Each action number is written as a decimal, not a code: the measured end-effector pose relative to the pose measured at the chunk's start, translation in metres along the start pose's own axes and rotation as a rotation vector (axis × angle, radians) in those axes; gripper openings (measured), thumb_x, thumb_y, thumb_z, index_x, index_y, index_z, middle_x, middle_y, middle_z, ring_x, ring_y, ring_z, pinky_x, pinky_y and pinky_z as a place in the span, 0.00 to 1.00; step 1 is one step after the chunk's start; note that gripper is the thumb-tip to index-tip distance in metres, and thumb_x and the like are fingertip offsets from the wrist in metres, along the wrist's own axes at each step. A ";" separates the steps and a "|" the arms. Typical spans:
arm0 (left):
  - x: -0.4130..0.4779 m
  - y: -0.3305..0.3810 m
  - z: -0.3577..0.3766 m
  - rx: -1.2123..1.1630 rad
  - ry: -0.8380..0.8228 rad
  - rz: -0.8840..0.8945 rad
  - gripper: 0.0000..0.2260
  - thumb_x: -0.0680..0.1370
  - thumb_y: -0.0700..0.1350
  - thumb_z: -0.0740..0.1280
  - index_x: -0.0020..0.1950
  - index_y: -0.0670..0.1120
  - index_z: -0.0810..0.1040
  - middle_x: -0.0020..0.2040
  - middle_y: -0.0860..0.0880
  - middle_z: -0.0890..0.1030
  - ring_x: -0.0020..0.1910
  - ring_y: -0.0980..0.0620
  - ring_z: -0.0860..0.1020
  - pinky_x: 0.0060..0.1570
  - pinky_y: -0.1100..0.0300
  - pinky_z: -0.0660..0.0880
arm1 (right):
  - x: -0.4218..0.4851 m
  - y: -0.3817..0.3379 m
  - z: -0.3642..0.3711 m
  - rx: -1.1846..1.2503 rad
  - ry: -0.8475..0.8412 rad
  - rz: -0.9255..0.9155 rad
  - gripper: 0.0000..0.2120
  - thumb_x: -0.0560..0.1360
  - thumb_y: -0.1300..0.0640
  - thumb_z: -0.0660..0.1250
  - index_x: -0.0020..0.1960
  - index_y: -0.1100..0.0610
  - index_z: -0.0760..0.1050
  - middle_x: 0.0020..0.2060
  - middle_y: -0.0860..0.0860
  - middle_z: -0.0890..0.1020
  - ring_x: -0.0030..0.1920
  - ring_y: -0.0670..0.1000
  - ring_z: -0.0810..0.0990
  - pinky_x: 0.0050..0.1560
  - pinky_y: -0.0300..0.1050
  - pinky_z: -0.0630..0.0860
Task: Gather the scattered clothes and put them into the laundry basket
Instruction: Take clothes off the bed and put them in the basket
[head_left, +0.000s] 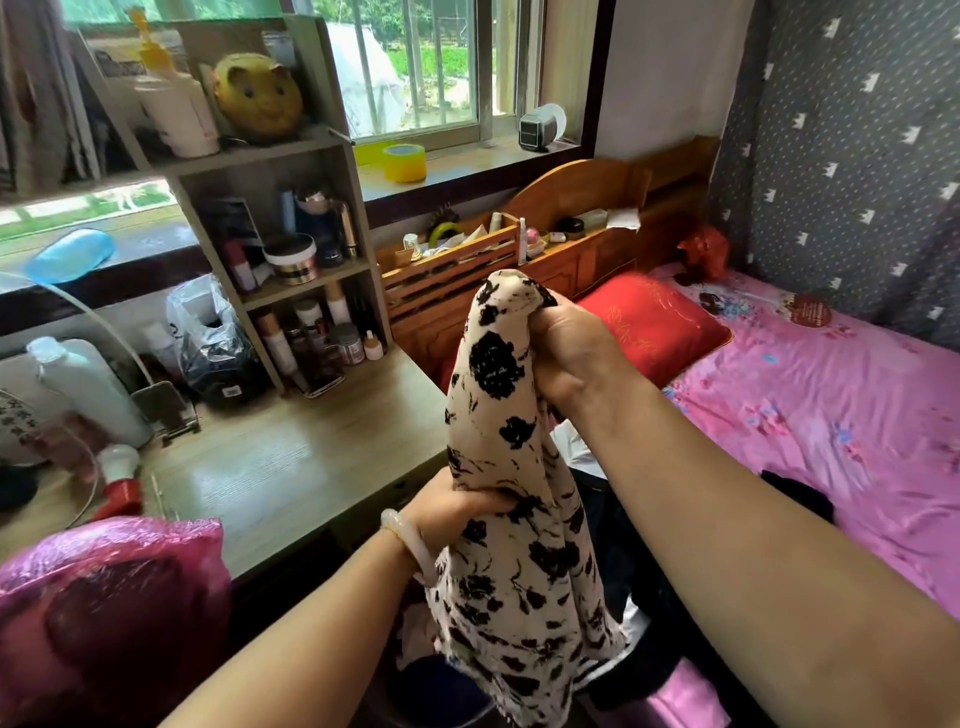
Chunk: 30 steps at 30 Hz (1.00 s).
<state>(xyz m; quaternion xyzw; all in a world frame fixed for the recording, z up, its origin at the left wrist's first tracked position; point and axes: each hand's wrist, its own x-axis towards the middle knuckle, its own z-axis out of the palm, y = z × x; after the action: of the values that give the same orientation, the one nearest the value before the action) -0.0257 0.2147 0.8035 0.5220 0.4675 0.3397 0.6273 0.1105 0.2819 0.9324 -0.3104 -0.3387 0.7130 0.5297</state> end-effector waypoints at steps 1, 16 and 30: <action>0.000 -0.003 0.003 -0.131 0.044 -0.035 0.27 0.61 0.42 0.73 0.60 0.38 0.78 0.57 0.37 0.81 0.56 0.40 0.79 0.57 0.48 0.77 | 0.005 0.000 0.000 0.009 0.061 0.000 0.17 0.73 0.75 0.55 0.44 0.60 0.78 0.29 0.53 0.82 0.29 0.50 0.81 0.32 0.39 0.80; -0.007 -0.012 0.007 -0.246 -0.019 -0.189 0.14 0.66 0.39 0.73 0.51 0.39 0.82 0.48 0.38 0.83 0.46 0.41 0.82 0.53 0.45 0.78 | 0.043 0.011 -0.080 -1.269 0.430 -0.034 0.39 0.67 0.48 0.75 0.73 0.51 0.63 0.67 0.58 0.67 0.66 0.56 0.69 0.67 0.50 0.70; 0.018 0.013 0.005 -0.055 0.191 -0.105 0.03 0.74 0.40 0.71 0.45 0.40 0.82 0.36 0.47 0.84 0.37 0.52 0.82 0.36 0.62 0.78 | -0.004 0.075 -0.078 -1.175 -0.414 0.376 0.20 0.59 0.66 0.74 0.50 0.53 0.78 0.42 0.51 0.84 0.43 0.47 0.82 0.50 0.46 0.80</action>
<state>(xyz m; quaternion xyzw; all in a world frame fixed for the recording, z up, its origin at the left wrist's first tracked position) -0.0146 0.2324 0.8126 0.4445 0.5423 0.3671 0.6112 0.1337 0.2745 0.8267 -0.4585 -0.7071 0.5348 0.0616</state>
